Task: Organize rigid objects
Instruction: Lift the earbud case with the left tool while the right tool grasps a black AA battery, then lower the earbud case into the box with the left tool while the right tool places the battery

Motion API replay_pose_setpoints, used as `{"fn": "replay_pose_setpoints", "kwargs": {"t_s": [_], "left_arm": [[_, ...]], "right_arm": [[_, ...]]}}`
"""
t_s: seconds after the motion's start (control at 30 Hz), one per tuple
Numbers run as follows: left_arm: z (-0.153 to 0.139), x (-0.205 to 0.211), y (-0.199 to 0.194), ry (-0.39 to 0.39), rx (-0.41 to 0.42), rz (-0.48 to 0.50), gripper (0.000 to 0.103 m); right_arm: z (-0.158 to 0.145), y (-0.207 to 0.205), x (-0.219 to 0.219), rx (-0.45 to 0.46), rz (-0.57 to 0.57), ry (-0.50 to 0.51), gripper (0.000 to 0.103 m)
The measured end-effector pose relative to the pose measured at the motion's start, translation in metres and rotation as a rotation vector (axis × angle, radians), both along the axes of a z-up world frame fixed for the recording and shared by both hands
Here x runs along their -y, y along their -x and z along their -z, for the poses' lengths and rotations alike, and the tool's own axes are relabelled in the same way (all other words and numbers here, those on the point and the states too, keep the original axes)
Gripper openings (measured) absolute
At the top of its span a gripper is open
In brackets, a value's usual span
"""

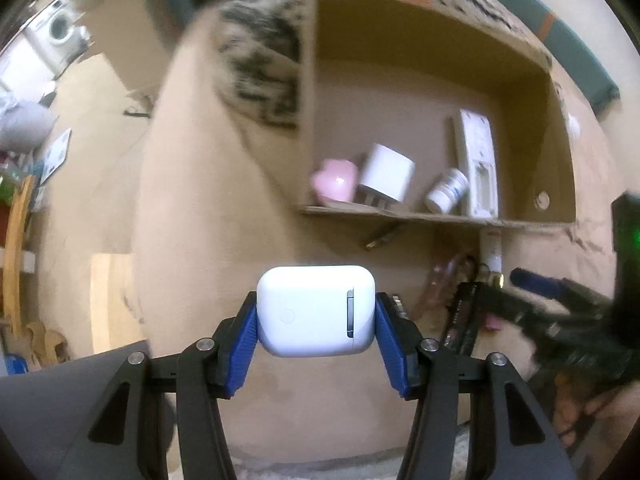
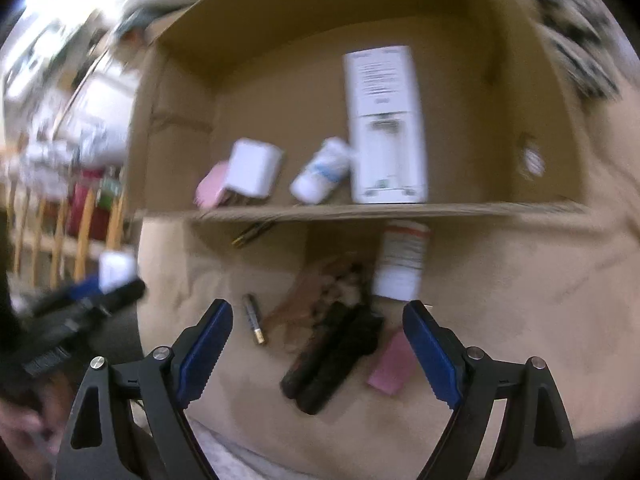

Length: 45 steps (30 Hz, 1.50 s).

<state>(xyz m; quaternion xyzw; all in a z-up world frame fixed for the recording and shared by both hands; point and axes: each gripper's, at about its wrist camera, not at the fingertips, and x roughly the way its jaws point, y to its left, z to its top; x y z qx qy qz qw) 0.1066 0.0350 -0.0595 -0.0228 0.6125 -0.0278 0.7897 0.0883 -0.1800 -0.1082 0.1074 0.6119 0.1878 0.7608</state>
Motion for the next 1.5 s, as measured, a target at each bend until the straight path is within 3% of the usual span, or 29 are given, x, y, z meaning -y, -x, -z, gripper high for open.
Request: {"fn": "replay_pose_setpoints", "kwargs": {"t_s": [0.1, 0.23, 0.4, 0.53, 0.7, 0.77, 0.83, 1.2, 1.5], "left_arm": [[-0.009, -0.011, 0.011, 0.01, 0.024, -0.044, 0.051], [0.002, -0.012, 0.008, 0.054, 0.011, -0.108, 0.051], [-0.003, -0.016, 0.008, 0.055, 0.028, -0.121, 0.051], [-0.005, -0.02, 0.006, 0.117, 0.026, -0.151, 0.051], [-0.012, -0.027, 0.007, 0.139, 0.043, -0.18, 0.051], [-0.01, -0.027, 0.007, 0.144, 0.033, -0.18, 0.051], [-0.008, -0.024, 0.006, 0.142, 0.026, -0.172, 0.051], [0.0, -0.015, 0.005, 0.083, 0.021, -0.151, 0.051], [0.007, -0.006, 0.004, 0.055, 0.026, -0.127, 0.051]], "right_arm": [[0.001, -0.003, -0.031, 0.051, -0.08, 0.05, 0.089], [0.013, -0.013, -0.062, 0.11, -0.146, 0.12, 0.077], [0.025, -0.02, -0.092, 0.194, -0.193, 0.192, 0.075], [0.037, -0.03, -0.103, 0.204, -0.192, 0.228, 0.071], [0.041, -0.032, -0.106, 0.249, -0.182, 0.233, 0.07], [0.042, -0.029, -0.107, 0.27, -0.19, 0.258, 0.056], [0.039, -0.031, -0.105, 0.262, -0.186, 0.236, 0.046], [0.017, -0.016, -0.096, 0.178, -0.173, 0.202, 0.046], [-0.02, 0.02, -0.048, 0.175, -0.139, 0.092, 0.046]]}}
